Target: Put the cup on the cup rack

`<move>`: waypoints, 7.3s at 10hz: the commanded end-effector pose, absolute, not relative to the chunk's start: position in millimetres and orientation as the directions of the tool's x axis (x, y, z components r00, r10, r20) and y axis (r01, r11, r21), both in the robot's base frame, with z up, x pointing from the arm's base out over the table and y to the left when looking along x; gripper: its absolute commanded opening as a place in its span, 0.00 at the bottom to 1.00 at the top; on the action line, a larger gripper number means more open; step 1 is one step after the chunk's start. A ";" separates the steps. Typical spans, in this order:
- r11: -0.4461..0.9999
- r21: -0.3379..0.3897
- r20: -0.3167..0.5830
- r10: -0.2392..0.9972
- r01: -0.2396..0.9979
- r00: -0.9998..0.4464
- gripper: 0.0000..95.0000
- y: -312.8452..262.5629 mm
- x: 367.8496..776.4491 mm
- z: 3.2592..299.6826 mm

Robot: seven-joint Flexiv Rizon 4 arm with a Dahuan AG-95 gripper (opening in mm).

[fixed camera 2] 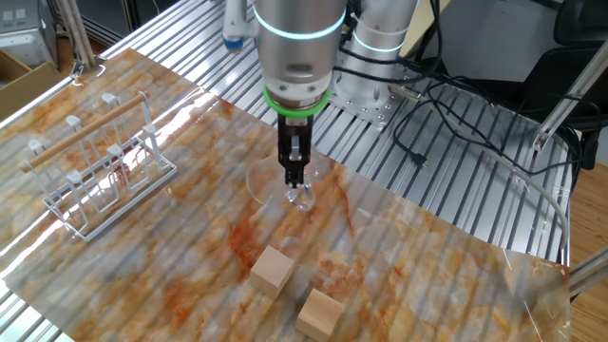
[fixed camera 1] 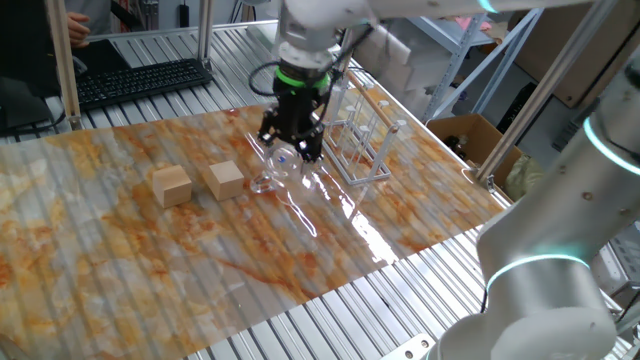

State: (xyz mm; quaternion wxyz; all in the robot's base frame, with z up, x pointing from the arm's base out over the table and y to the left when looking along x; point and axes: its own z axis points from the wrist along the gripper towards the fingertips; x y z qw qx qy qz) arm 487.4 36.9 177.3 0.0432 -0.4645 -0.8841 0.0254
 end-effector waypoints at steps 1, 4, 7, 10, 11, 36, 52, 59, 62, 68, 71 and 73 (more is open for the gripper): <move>0.691 -0.060 0.032 0.723 0.721 -0.690 0.00 33.9 476.9 186.2; 0.773 -0.067 0.028 0.633 0.631 -0.773 0.00 32.4 472.0 194.5; 0.826 -0.084 0.011 0.559 0.557 -0.829 0.00 36.1 472.7 197.2; 0.863 -0.085 -0.001 0.499 0.498 -0.866 0.00 35.9 472.2 197.8; 0.873 -0.083 0.000 0.483 0.481 -0.876 0.00 35.5 471.7 198.6; 0.854 -0.046 -0.002 0.519 0.518 -0.855 0.00 1.5 451.3 194.8; 0.872 0.088 0.027 0.482 0.482 -0.876 0.00 1.5 451.3 194.8; 0.862 0.057 0.007 0.505 0.504 -0.863 0.00 -6.3 468.7 194.7; 0.850 0.038 0.018 0.524 0.525 -0.851 0.00 -24.6 500.6 197.0; 0.799 0.025 0.066 0.598 0.601 -0.799 0.00 -68.5 551.5 206.3; 0.695 0.021 0.057 0.717 0.719 -0.695 0.00 -87.7 566.6 215.6; 0.647 0.008 0.053 0.761 0.763 -0.646 0.00 -101.7 575.3 220.0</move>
